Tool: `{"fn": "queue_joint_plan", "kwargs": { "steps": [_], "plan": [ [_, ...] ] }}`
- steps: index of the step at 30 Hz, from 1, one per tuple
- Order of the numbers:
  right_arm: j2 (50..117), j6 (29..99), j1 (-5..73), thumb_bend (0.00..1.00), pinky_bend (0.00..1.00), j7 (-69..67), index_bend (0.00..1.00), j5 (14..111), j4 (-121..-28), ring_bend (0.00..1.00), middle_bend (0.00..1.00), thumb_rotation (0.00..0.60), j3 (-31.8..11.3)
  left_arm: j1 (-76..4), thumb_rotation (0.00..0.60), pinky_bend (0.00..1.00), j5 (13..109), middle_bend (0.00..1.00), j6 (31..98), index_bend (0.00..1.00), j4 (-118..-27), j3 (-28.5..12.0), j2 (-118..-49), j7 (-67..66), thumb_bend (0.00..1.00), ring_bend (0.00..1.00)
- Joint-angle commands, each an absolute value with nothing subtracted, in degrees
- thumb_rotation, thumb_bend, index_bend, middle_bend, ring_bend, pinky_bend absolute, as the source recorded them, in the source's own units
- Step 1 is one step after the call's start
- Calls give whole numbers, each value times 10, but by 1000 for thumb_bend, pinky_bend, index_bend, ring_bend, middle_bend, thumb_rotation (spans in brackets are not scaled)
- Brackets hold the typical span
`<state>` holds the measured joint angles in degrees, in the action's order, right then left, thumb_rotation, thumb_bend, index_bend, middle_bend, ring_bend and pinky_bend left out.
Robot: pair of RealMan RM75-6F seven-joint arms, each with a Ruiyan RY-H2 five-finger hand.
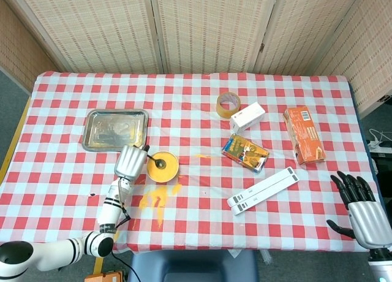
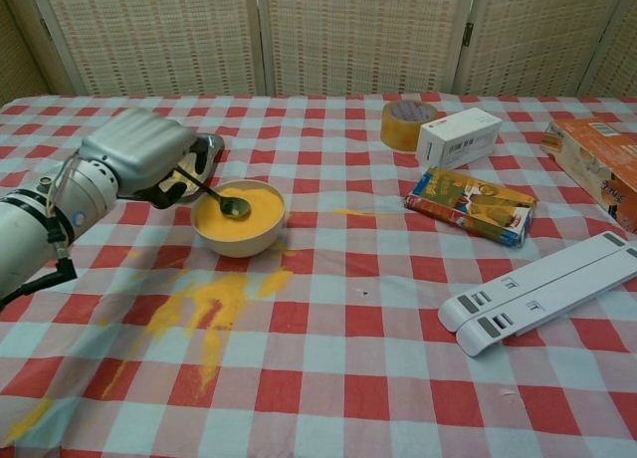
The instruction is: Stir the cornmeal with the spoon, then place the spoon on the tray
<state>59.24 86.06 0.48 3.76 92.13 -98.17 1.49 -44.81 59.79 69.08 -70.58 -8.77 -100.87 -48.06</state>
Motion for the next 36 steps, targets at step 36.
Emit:
{"fn": "queue_joint_plan", "kwargs": {
  "steps": [36],
  "plan": [
    [597,859,5,46,0,48,0,918,-982,0,0,600,13,-454,600,1000,577,1000,590,351,-721,-86,-935,-487,726,1000]
  ]
}}
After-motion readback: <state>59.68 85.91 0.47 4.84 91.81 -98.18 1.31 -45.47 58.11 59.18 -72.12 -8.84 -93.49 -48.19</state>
